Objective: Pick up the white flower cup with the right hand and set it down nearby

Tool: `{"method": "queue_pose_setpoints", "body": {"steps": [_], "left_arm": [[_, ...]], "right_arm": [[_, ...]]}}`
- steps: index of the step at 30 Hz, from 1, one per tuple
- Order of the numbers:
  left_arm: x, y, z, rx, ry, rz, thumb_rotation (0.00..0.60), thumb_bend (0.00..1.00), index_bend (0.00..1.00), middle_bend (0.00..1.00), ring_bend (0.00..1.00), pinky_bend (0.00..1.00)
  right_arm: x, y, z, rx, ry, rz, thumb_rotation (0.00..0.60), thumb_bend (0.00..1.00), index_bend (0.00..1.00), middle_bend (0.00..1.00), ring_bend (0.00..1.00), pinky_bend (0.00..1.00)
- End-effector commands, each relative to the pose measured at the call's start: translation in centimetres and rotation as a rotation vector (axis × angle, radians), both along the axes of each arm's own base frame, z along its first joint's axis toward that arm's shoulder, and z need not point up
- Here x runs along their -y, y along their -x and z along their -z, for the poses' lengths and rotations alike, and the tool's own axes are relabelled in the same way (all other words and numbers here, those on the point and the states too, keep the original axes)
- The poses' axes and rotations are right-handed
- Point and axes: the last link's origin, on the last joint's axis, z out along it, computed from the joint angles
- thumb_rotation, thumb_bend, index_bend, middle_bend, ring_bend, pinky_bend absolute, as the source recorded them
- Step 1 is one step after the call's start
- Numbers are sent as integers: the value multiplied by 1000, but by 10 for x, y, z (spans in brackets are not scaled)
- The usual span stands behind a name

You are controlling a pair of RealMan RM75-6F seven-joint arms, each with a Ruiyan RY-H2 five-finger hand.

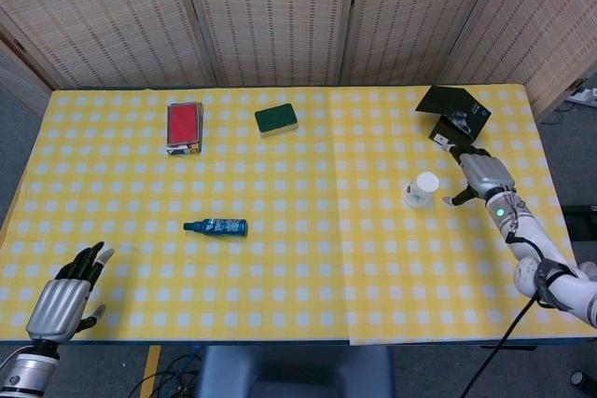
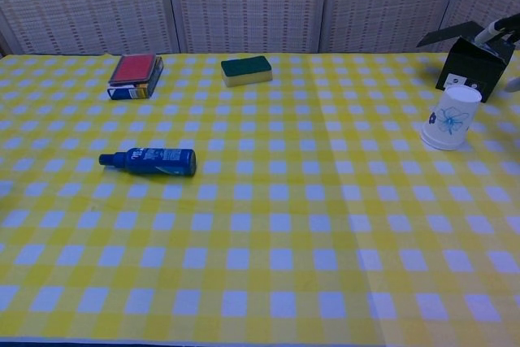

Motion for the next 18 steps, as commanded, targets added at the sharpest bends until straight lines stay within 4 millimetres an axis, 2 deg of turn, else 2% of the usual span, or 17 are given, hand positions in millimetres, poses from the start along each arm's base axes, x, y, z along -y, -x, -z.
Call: {"method": "queue_pose_setpoints", "body": {"steps": [1,18], "left_arm": [[0,0,0,-1,0,0,600,317,42,0,0,228],[-2,2,-2,0,-7,-6,600,317,42,0,0,229]], "right_arm": [[3,1,6,2,-12,3,600,221,84,0,0,0],[17,7,31,-2,-47,11,600,221,120,0,0,0]]}}
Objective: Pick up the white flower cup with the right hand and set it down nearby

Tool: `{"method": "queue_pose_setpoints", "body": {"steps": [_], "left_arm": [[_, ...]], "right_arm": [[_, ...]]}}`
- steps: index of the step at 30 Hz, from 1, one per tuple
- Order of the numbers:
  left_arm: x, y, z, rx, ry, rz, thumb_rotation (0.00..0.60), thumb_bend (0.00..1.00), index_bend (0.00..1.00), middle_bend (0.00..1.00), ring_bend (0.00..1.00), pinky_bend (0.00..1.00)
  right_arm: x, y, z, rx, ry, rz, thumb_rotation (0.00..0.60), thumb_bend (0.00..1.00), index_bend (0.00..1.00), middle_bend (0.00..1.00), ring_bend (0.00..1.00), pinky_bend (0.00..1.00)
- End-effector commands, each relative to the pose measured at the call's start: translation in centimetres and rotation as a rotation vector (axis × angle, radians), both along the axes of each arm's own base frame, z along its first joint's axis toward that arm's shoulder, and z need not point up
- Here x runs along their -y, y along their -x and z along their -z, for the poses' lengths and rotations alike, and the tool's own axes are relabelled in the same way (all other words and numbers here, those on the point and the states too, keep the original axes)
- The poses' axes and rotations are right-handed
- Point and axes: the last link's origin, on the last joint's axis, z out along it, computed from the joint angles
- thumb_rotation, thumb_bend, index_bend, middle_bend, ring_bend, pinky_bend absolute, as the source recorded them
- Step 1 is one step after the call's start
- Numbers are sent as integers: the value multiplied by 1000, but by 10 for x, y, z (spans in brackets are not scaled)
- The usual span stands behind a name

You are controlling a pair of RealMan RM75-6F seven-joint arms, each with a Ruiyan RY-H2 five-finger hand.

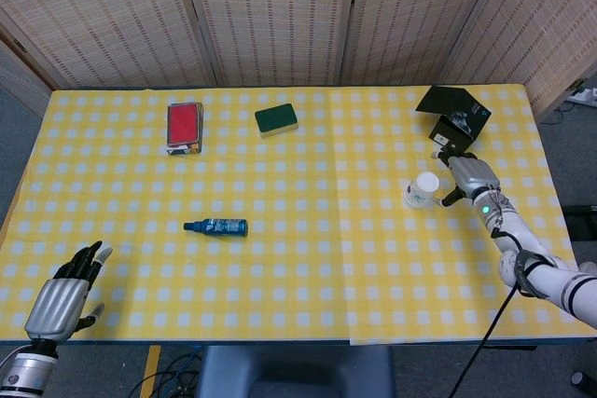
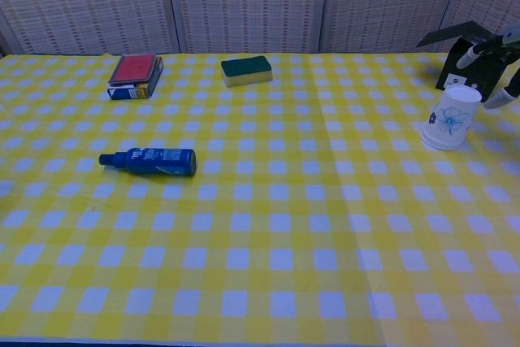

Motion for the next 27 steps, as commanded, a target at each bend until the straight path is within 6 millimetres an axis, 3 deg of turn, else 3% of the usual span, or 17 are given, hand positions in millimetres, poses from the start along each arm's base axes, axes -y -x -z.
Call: {"method": "queue_pose_setpoints", "body": {"steps": [1,27], "left_arm": [[0,0,-1,0,-2,-1,600,317,42,0,0,229],[-1,4,-3,1,-3,-10,600,317,42,0,0,229]], "right_arm": [[2,-1,4,5,-3,0,600,221,123,0,0,0],[16,-1,20,-1,7,-8,600,222,336,15,0,0]]}}
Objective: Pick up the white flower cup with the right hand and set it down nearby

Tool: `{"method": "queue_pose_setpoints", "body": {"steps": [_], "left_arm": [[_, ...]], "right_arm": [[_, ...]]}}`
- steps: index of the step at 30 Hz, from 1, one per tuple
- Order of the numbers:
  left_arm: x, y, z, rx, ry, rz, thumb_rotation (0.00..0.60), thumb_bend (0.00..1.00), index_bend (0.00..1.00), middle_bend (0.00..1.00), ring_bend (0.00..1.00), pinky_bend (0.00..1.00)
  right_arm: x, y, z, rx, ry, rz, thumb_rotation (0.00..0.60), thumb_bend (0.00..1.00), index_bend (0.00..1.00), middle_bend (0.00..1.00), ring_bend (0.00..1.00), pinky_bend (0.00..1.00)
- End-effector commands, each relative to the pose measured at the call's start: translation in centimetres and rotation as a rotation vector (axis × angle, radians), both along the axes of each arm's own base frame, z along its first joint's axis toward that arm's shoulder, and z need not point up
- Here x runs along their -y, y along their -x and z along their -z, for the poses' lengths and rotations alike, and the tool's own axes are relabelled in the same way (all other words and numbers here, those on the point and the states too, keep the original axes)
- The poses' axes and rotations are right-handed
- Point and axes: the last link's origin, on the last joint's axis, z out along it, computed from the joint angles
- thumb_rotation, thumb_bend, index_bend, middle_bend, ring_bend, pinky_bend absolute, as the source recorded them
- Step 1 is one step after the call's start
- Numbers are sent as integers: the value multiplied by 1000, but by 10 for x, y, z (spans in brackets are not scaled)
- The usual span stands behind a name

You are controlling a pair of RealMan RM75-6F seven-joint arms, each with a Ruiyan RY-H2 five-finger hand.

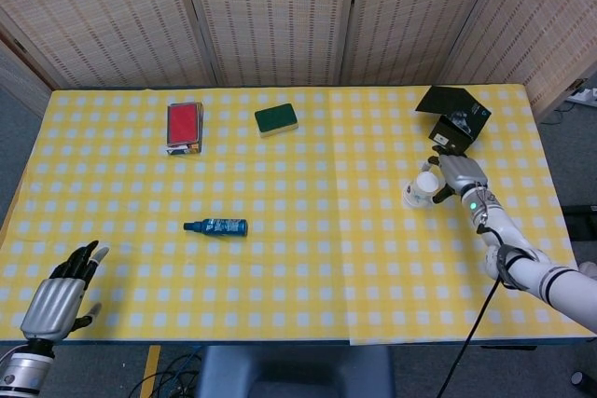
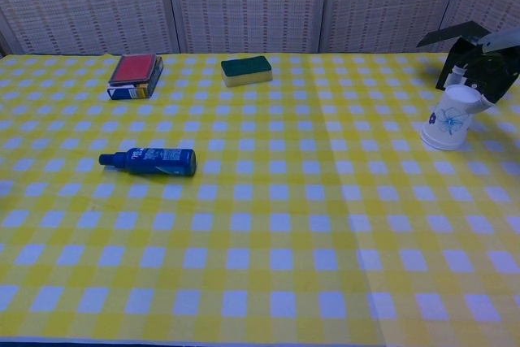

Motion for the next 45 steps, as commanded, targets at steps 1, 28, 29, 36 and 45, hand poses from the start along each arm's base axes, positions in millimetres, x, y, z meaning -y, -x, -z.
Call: {"method": "queue_pose_setpoints", "body": {"steps": [1,28,29,36,45], "left_arm": [[0,1,0,-1,1,-2,600,317,42,0,0,228],[1,-1,7,-18,16,9,600,317,41,0,0,228],[1,-1,7,-18,16,10,600,317,41,0,0,229],[4,-5,9,-16,16,21,600,317,41,0,0,228],[7,-8,6,-6,13,31,600,317,41,0,0,228]], "right_arm": [[1,0,1,-3,5,-2,600,223,342,18,0,0],[-10,-40,-39,97,76,-83,600,233,385,35,0,0],[-12,-44,-43,104,81,-94,600,233,386,35,0,0],[-28,-77,-69,117,115,-167,600,235,392,35,0,0],[-30,-94,-61,123,108,-182,600,234,392,36,0,0]]}}
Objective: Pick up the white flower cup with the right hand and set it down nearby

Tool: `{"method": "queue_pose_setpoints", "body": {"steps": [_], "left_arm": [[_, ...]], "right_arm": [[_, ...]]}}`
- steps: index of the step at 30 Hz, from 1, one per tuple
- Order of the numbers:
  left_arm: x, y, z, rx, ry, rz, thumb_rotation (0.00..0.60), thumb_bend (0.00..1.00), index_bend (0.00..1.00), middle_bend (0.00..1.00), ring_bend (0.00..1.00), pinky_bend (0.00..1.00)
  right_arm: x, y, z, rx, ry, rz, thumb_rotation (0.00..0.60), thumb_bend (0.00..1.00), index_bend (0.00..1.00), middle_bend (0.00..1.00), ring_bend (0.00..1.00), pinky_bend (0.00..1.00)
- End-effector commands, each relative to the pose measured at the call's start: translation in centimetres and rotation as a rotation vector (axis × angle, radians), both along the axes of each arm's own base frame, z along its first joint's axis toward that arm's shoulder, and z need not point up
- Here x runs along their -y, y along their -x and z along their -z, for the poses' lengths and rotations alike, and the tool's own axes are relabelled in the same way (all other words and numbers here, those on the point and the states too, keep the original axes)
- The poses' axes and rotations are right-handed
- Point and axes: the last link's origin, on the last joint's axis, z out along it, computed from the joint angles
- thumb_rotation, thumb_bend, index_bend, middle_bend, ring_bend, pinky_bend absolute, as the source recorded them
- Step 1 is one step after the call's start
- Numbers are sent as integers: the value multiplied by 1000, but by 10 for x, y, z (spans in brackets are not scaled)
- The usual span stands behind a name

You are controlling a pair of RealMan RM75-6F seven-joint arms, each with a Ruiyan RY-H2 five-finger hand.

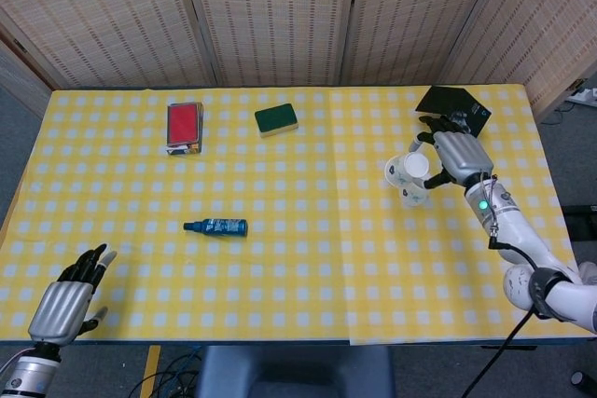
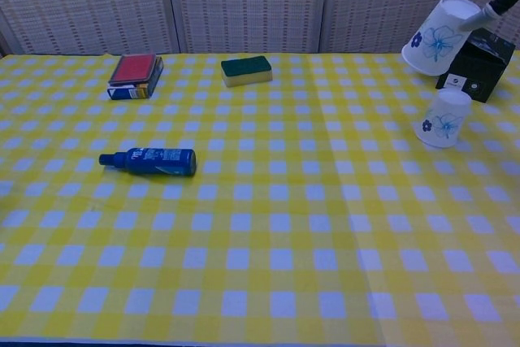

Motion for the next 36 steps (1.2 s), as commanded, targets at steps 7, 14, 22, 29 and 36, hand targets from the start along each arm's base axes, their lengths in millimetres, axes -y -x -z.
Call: {"method": "queue_pose_setpoints", "body": {"steps": [7,14,22,29,36], "left_arm": [[1,0,-4,10,-4,-1,600,317,41,0,0,228],[1,3,-9,18,-17,-8,600,317,41,0,0,229],[1,3,-12,28,-20,-6,600,317,41,0,0,228],[1,4,-14,30,-24,-5,600,317,41,0,0,228],[1,4,-13,30,-23,-5,600,317,41,0,0,228]], "right_arm": [[21,7,41,2,-52,42,600,235,392,37,0,0],[37,18,73,-28,-93,73,600,235,393,40,0,0],[47,18,100,-52,-129,80,600,234,393,41,0,0],[52,20,111,-66,-149,92,600,234,393,41,0,0],[54,19,116,-75,-163,88,600,234,393,40,0,0]]}}
